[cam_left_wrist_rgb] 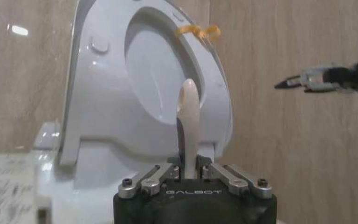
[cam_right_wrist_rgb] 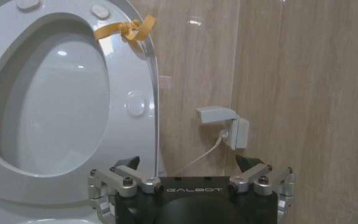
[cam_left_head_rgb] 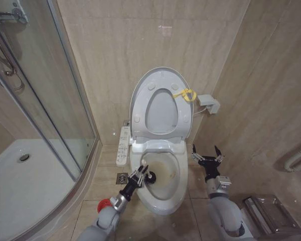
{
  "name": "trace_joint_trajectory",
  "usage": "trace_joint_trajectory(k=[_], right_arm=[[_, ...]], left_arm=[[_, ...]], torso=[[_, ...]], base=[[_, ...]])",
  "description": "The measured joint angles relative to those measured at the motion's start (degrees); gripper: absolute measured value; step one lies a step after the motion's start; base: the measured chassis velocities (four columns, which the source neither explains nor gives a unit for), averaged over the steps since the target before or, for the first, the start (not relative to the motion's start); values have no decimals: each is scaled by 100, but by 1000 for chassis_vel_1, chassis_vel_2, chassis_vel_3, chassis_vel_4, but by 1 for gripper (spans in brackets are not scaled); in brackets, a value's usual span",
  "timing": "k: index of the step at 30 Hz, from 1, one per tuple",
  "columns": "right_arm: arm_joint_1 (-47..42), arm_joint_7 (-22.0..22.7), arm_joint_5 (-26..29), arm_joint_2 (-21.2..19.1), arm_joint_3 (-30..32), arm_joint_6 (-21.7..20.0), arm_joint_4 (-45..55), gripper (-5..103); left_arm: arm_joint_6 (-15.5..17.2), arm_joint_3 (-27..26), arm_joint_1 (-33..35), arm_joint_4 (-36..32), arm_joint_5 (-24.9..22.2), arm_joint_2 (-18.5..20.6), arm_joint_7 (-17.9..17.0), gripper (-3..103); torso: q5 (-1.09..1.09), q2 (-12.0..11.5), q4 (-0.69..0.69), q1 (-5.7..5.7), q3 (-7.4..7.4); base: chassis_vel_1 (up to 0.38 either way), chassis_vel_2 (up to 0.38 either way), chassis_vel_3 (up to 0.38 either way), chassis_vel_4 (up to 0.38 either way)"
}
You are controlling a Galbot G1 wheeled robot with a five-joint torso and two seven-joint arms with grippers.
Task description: Open the toilet lid, clean the toilet bowl with a toilet brush, close the toilet lid, and flush.
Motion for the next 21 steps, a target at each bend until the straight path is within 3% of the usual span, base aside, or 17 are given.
trace_joint_trajectory(k=[5, 12, 21], right_arm=[[0, 0, 0, 0, 0, 0, 0, 100], [0, 1, 0, 0, 0, 0, 0, 100], [0, 0, 0, 0, 0, 0, 0, 100]], left_arm=[[18, 82, -282, 172, -20, -153, -21, 15], [4, 439, -1251, 1253, -79, -761, -17, 15], [-4, 758, -1718, 1867, -55, -1291, 2, 15]], torso=[[1, 0, 1, 0, 0], [1, 0, 1, 1, 0], [0, 0, 0, 1, 0]], base=[[0, 0, 0, 0], [0, 0, 0, 0], [0, 0, 0, 0]])
